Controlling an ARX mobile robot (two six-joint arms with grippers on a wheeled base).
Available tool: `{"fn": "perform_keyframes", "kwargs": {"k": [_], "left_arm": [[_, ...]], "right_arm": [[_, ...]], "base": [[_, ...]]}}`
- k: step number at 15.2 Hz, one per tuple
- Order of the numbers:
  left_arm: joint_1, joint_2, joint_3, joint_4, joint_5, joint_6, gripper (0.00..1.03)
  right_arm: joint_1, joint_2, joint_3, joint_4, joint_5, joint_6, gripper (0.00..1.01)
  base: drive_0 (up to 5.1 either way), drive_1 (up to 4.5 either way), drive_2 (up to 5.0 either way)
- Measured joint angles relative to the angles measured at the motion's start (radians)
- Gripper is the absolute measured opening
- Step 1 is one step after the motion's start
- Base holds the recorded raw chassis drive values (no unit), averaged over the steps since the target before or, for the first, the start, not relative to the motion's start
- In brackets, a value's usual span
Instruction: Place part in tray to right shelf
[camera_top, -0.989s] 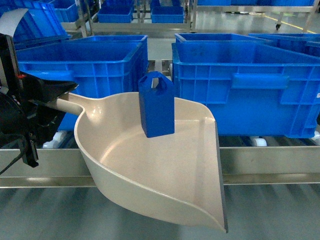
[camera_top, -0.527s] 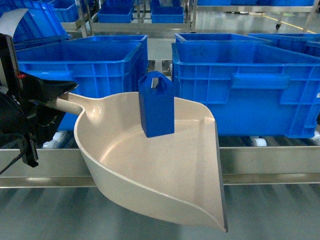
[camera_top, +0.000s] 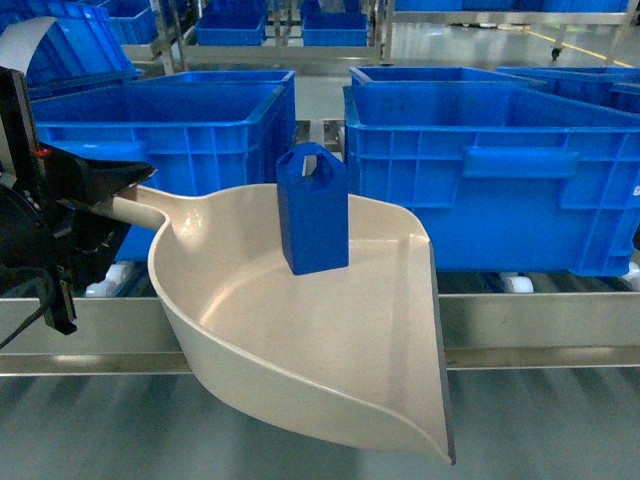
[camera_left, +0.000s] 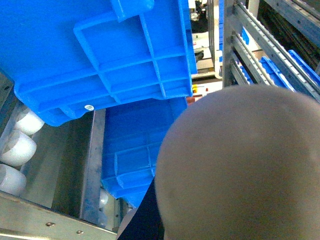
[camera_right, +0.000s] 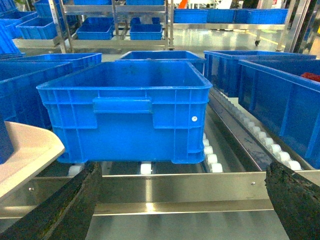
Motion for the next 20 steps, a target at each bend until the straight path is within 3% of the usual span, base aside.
{"fn": "perform_keyframes", "kwargs": {"k": [20], "left_arm": [[0.0,0.0,0.0,0.0,0.0,0.0,0.15]], "right_arm": [[0.0,0.0,0.0,0.0,0.0,0.0,0.98]], "base": [[0.0,4.34,-4.3]]}}
